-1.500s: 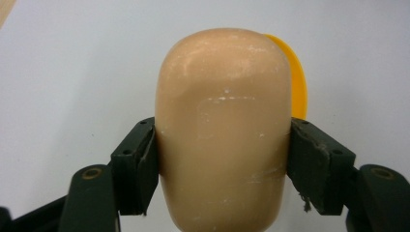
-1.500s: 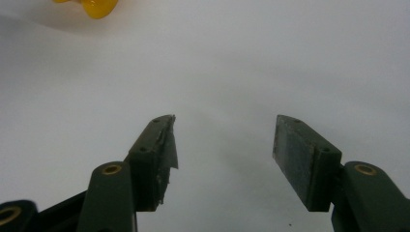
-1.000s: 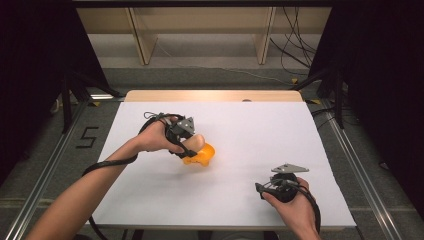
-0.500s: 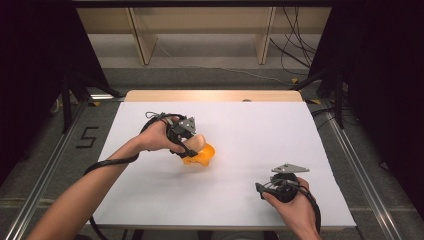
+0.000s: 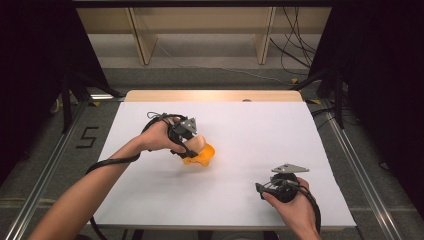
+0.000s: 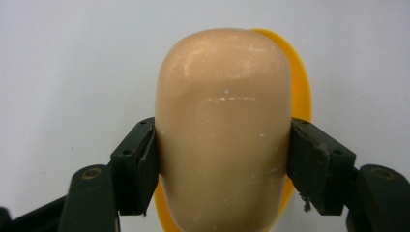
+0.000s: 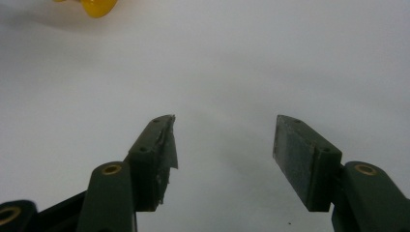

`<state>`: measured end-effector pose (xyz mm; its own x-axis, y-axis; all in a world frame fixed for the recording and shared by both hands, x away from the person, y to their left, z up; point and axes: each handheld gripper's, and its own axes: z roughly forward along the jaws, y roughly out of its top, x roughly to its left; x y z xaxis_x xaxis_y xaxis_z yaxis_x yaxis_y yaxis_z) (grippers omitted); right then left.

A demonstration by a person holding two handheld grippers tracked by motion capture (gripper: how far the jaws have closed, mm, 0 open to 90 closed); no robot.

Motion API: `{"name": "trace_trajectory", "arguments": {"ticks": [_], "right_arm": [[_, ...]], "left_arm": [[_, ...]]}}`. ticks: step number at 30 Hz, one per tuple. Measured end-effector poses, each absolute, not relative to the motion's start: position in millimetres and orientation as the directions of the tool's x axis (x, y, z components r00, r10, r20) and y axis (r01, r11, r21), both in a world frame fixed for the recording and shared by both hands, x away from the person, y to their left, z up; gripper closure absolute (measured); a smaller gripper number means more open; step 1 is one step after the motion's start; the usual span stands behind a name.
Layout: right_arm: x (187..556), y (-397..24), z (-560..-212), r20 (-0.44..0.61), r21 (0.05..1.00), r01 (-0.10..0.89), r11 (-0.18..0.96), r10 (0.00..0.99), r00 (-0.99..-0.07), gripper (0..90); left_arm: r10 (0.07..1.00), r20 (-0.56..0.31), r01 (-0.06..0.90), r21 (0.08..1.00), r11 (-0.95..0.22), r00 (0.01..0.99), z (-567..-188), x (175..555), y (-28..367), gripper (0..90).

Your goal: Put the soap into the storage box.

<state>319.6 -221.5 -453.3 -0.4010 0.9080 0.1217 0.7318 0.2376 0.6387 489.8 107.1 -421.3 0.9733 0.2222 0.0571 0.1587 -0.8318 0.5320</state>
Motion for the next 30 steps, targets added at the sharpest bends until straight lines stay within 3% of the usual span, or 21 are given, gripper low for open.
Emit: {"name": "trace_trajectory", "arguments": {"ticks": [21, 30], "right_arm": [[319.6, -221.3, -453.3, 0.127, 0.639, 0.733, 0.234, 0.907, -0.400, 40.9], [319.6, -221.3, -453.8, 0.121, 0.635, 0.734, 0.241, 0.907, -0.402, 40.9]], "left_arm": [[0.248, 0.023, 0.203, 0.507, -0.838, 0.968, -425.1, 491.8, 101.9, 31.6], [0.262, 0.023, 0.207, 0.547, -0.811, 0.965, -410.2, 492.6, 100.1, 29.1]]}}
